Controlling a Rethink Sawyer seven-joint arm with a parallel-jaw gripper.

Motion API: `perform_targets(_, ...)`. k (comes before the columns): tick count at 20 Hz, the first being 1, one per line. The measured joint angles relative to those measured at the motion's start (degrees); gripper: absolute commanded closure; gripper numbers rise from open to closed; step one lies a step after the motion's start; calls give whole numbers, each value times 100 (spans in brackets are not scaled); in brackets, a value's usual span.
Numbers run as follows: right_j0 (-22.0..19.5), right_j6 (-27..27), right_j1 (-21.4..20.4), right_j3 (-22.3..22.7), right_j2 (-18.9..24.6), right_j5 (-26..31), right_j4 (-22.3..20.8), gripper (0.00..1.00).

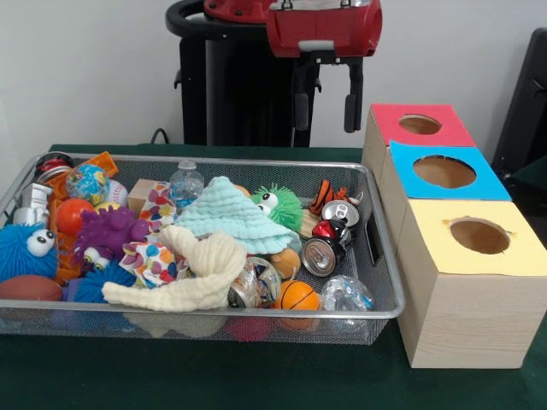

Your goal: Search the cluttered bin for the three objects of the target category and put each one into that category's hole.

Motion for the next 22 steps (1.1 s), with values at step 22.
perform_targets(22, 192, 0, 814, 196, -432, -1275, 232, 0)
